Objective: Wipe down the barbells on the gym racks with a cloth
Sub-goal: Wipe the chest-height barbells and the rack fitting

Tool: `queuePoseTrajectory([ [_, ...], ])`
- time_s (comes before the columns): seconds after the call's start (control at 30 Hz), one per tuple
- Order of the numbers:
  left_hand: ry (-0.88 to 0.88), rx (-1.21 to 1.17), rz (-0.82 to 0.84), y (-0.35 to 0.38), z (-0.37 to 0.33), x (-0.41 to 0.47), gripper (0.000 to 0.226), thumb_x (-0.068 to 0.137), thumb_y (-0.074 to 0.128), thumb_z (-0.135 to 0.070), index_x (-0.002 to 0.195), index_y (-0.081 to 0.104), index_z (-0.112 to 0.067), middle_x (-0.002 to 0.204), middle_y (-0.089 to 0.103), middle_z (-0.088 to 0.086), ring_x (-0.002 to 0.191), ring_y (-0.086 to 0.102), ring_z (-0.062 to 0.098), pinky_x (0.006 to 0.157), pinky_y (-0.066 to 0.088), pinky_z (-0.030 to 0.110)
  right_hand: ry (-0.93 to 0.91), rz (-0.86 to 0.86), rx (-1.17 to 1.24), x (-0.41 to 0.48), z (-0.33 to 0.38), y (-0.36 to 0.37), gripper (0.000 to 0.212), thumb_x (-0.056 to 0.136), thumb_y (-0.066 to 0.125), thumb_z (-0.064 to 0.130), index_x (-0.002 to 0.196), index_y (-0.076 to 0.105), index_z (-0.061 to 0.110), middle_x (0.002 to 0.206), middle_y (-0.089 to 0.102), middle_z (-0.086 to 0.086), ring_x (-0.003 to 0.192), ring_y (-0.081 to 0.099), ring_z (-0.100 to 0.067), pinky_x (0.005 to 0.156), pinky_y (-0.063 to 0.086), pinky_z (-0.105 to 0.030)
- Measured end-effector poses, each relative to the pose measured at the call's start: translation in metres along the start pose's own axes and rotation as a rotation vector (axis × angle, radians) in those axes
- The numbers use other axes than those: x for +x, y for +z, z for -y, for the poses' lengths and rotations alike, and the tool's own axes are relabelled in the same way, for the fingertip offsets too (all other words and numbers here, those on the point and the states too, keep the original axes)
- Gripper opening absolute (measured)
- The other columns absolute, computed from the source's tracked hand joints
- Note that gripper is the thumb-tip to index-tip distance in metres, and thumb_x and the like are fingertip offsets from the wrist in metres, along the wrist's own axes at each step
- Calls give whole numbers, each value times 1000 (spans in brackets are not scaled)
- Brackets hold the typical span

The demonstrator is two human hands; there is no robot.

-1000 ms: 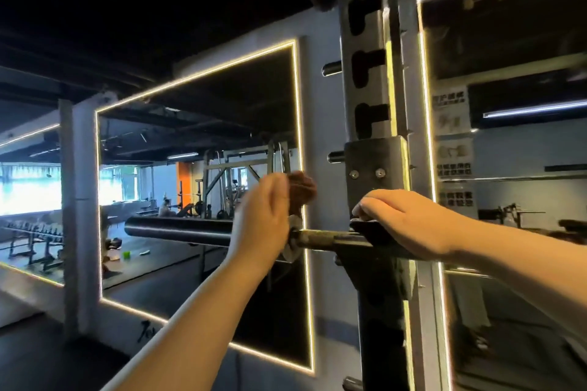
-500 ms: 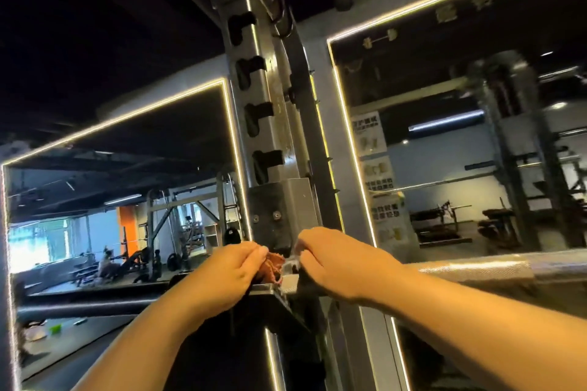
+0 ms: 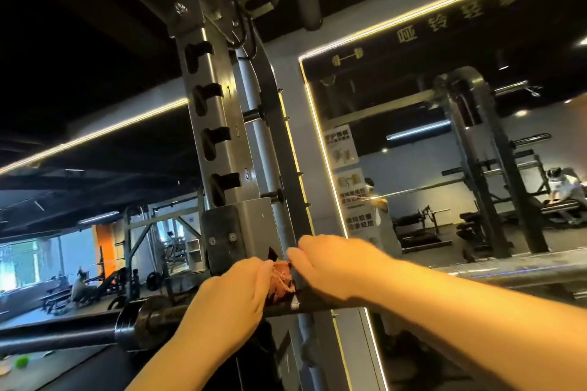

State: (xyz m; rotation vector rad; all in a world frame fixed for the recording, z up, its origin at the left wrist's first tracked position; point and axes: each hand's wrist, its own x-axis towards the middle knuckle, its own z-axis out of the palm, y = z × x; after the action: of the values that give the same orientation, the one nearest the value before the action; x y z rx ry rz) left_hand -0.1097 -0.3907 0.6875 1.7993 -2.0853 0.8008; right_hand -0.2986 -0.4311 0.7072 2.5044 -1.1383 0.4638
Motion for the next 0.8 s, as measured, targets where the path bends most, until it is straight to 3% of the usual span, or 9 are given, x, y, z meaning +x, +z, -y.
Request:
queuePoseTrajectory([
  [0.1, -81, 2, -127, 4, -21, 1, 20, 105, 38, -27, 120, 51, -24, 114, 57, -3, 94, 63, 20, 84, 53, 37, 14, 37, -108, -16, -19, 1, 33, 104, 51, 32, 129, 45, 12, 117, 54, -12, 105, 58, -30, 88, 55, -49],
  [0.17, -115, -47, -152, 5, -43, 0, 10, 104, 39, -27, 107, 48, -23, 107, 55, -2, 89, 60, 21, 76, 49, 35, 32, 23, -31, -21, -22, 4, 35, 104, 52, 32, 131, 48, 11, 121, 56, -11, 108, 60, -29, 93, 54, -45],
  [0.3, 15, -267, -237, 7, -76, -1, 21, 106, 28, -33, 97, 45, -24, 98, 49, -5, 83, 49, 16, 69, 38, 33, 52, -63, 45, -9, -24, 9, 32, 103, 55, 34, 125, 52, 10, 122, 56, -8, 108, 61, -24, 97, 50, -36],
  [0.37, 41, -396, -233, 9, -69, -5, 31, 107, 27, -41, 107, 54, -26, 99, 56, -7, 85, 55, 13, 76, 48, 35, 132, -84, 116, -8, -27, 9, 23, 105, 52, 28, 119, 52, 10, 117, 56, -8, 108, 59, -24, 94, 48, -33],
  [0.5, -110, -40, -196, 10, -40, -8, 25, 108, 34, -30, 110, 56, -18, 104, 58, 3, 92, 58, 24, 93, 49, 46, 270, -163, 453, -11, -28, 9, 26, 109, 37, 22, 107, 57, 7, 108, 62, -12, 100, 60, -27, 91, 50, -39],
  [0.57, -194, -32, -200, 12, -50, -5, 11, 103, 44, -23, 99, 52, -19, 102, 56, 5, 95, 56, 27, 102, 44, 48, 305, -199, 556, -12, -26, 9, 36, 108, 31, 25, 103, 61, 5, 103, 64, -16, 98, 61, -33, 89, 50, -44],
  [0.67, -172, -263, -341, 19, -85, -3, 19, 100, 37, -27, 86, 48, -20, 90, 50, -2, 87, 53, 21, 86, 46, 38, 309, -239, 593, -12, -25, 9, 39, 107, 32, 29, 101, 62, 5, 99, 65, -15, 96, 62, -34, 86, 49, -45],
  [0.73, -94, -502, -358, 20, -101, -2, 22, 99, 34, -28, 97, 55, -20, 96, 55, -3, 90, 52, 17, 86, 45, 37, 294, -272, 644, -16, -25, 9, 36, 108, 34, 33, 97, 61, 13, 95, 64, -7, 91, 62, -26, 82, 47, -41],
  [0.8, 0, -667, -268, 15, -102, -6, 20, 99, 41, -25, 115, 53, -21, 109, 56, -4, 98, 52, 13, 93, 46, 36, 255, -303, 659, -20, -25, 11, 33, 108, 34, 38, 97, 60, 20, 93, 63, -3, 88, 62, -19, 84, 49, -39],
])
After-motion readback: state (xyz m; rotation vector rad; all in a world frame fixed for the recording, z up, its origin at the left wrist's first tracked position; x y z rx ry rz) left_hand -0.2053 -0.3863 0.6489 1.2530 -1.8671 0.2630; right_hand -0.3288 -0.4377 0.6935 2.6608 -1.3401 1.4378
